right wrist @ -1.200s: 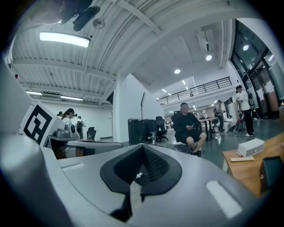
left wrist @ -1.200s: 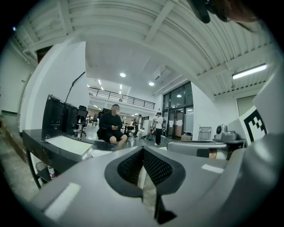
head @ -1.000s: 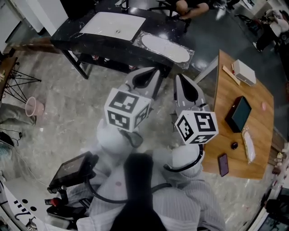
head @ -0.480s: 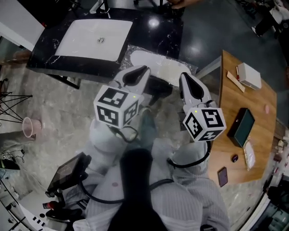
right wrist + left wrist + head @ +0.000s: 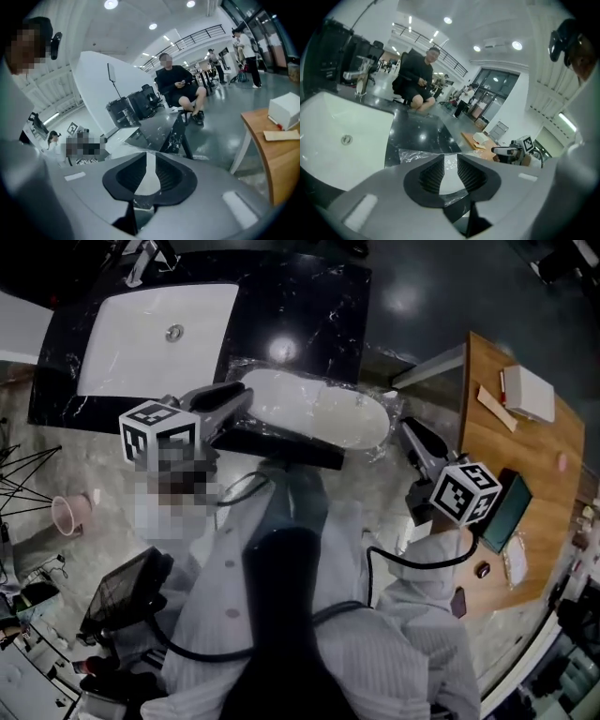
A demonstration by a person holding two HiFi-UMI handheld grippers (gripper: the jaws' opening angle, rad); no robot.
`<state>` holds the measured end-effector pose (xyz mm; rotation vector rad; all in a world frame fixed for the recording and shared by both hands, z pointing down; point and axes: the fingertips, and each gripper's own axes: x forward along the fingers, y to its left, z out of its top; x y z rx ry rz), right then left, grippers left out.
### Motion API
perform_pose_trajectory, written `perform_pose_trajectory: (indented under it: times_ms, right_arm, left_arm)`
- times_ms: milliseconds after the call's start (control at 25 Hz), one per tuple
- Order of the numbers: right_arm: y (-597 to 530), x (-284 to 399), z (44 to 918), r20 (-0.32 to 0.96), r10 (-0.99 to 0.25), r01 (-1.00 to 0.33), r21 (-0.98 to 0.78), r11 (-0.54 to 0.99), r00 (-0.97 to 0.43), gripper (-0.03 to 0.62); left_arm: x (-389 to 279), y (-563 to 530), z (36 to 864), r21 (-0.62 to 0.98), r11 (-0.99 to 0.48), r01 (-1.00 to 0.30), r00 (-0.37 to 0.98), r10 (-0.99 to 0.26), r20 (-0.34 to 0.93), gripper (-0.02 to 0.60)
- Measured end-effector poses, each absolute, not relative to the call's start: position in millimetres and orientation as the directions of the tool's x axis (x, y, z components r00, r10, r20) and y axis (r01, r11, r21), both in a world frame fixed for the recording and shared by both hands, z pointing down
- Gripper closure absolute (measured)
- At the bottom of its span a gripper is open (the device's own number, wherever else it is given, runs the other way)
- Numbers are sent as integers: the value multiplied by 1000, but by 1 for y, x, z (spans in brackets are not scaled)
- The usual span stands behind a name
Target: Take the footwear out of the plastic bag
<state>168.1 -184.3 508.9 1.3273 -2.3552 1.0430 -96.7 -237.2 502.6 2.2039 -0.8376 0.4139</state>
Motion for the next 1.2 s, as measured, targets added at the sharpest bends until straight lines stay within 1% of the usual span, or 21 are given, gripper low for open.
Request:
perform_pose_trajectory:
  times_ms: [120,160,200,280,320,360,440,600,760,920,960,1040,1120,1200]
  right_arm:
    - [-175,175,533,537,-563,-761,-575,301,-628,508]
    - [-173,175,539,531,-537,-734,-614,290,-656,507]
    - [-172,175,545,519,-517,-707,-650,277,-680,500]
    - [-168,176,558,492,-480,-652,-713,257,-727,499]
    - [-166,176,564,479,-455,-624,-740,251,-751,492]
    - [-163,175,569,467,-429,-598,-762,249,-773,473]
    - [-160,173,577,445,-385,-555,-794,249,-809,465]
    - [-159,167,591,364,-300,-440,-865,242,-882,452]
    - [-157,157,589,214,-223,-263,-939,221,-951,397]
    - [-160,137,589,157,-154,-192,-952,240,-975,401]
    - [-162,131,589,145,-136,-175,-954,245,-980,404]
    - [-165,122,588,122,-118,-148,-956,252,-985,408]
    - [-169,118,584,118,-123,-147,-952,267,-985,442]
    - [-172,118,578,121,-134,-156,-943,293,-984,450]
  left_arm:
    - [-117,-247,528,552,-489,-676,734,-375,567,468]
    - [-123,-248,535,550,-492,-675,731,-344,590,448]
    - [-127,-249,542,549,-500,-669,730,-304,613,416]
    - [-131,-248,554,559,-517,-648,730,-212,650,387]
    - [-132,-247,559,567,-522,-637,730,-172,662,364]
    - [-132,-246,563,577,-525,-626,732,-138,668,355]
    - [-132,-244,568,604,-525,-599,743,-83,665,330]
    - [-121,-240,581,657,-511,-554,760,12,650,327]
    - [-111,-242,588,685,-496,-534,768,55,638,328]
    - [-103,-237,588,706,-496,-506,776,94,623,333]
    - [-101,-235,589,704,-503,-501,774,104,625,340]
    - [-98,-234,591,700,-509,-502,769,108,630,381]
    - [-97,-236,594,692,-505,-516,768,87,635,434]
    - [-98,-240,593,687,-501,-526,771,60,634,451]
